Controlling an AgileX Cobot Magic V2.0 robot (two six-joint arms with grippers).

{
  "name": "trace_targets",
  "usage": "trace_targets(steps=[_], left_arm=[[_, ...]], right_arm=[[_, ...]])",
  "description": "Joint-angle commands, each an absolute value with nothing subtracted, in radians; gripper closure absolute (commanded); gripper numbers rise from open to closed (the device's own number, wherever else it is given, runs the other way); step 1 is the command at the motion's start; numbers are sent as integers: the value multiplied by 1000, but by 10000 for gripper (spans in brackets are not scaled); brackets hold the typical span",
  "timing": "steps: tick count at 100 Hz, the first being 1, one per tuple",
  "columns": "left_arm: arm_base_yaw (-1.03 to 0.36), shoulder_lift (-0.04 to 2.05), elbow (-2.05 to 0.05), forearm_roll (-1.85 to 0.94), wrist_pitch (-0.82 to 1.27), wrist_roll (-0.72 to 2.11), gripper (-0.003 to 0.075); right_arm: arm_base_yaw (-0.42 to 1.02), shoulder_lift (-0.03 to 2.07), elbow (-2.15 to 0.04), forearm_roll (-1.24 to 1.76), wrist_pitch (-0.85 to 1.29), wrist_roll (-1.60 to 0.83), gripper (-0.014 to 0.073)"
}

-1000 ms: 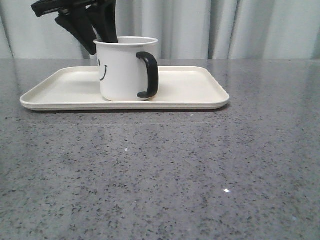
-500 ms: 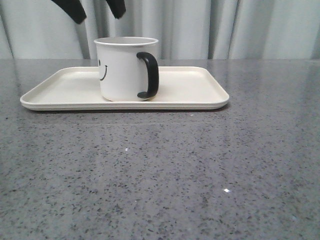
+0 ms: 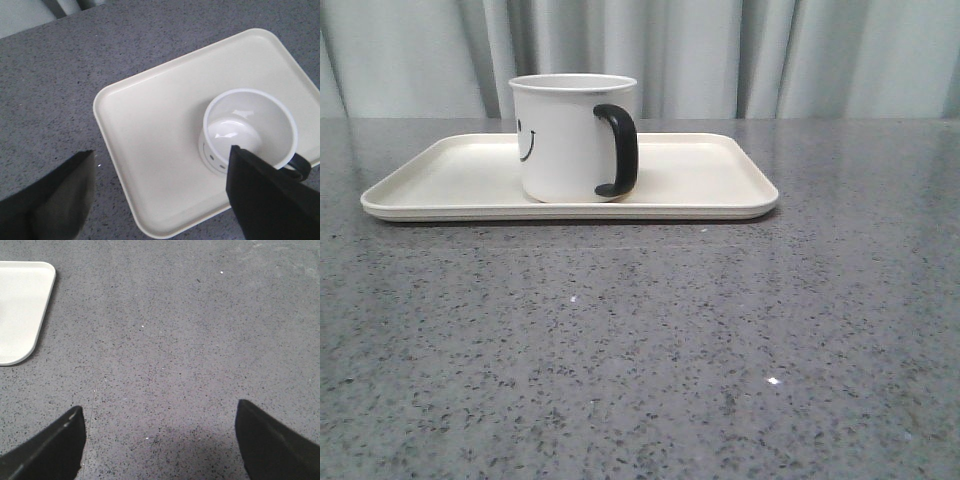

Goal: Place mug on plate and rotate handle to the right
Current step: 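Release the mug and lift the left gripper away, then move the right gripper down into the mug opening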

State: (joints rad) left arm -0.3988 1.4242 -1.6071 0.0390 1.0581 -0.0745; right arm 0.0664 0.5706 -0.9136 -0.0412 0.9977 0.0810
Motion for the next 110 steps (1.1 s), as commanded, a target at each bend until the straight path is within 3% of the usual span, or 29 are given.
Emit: trace_targets(steps=[1,21,53,71,96,110], left_arm=[[-401,1305,-1527,78,935,-97,185],[-376,1076,-1209,96,801,-136,185],[-190,739,-828,92,758,-160,185],[-145,621,-731,86,758,-160,185],[-145,602,-715,88,758,-160,185],[-145,602,-715,88,756,-160,185]], right_arm=[[66,581,-944,-47,924,76,-12],[66,581,-944,-47,916,76,-12],[66,581,-944,-31,833,76,-12],[67,614,-944,87,831,50,-12],[132,791,-973,547,809,-310,-11],[209,929,-1045,587,776,-341,-10]])
